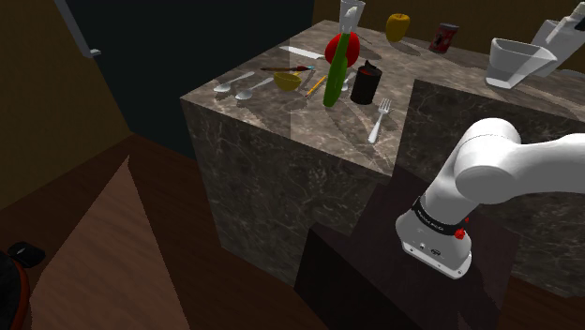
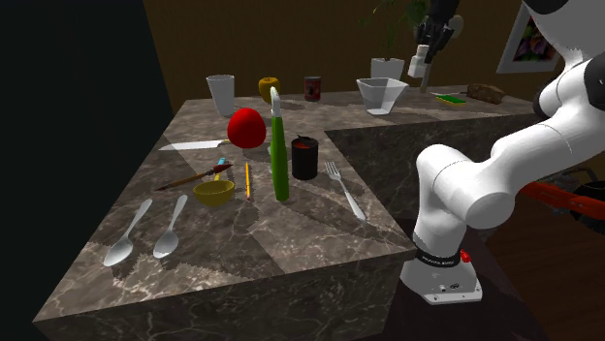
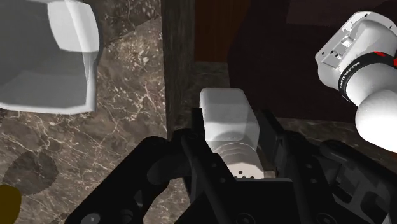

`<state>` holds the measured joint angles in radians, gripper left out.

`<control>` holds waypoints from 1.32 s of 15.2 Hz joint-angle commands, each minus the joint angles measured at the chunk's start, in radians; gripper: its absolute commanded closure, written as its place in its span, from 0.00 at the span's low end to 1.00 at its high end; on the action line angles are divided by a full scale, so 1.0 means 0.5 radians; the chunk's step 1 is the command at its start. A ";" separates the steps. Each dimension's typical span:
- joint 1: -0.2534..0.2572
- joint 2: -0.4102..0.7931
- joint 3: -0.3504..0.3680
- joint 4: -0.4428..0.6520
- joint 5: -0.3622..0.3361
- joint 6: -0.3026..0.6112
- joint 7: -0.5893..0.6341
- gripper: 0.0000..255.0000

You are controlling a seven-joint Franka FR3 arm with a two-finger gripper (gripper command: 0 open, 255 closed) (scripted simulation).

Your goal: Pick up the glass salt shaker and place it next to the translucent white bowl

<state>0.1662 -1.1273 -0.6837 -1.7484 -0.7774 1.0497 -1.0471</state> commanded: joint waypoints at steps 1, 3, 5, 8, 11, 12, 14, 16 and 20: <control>0.041 0.034 -0.077 0.135 -0.076 -0.019 -0.119 1.00; 0.091 0.068 -0.161 0.266 -0.148 -0.025 -0.232 1.00; 0.151 0.106 -0.249 0.410 -0.218 -0.031 -0.347 1.00; 0.265 0.172 -0.393 0.655 -0.319 -0.038 -0.528 1.00; 0.417 0.248 -0.557 0.948 -0.419 -0.049 -0.723 1.00; 0.479 0.275 -0.618 1.060 -0.454 -0.055 -0.793 1.00; 0.572 0.310 -0.701 1.217 -0.500 -0.065 -0.887 1.00; 0.521 0.256 -0.681 1.107 -0.502 -0.027 -0.852 1.00; 0.433 0.156 -0.659 0.910 -0.508 0.046 -0.793 1.00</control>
<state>0.3951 -1.0352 -1.0167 -1.2644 -1.0310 1.0621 -1.4535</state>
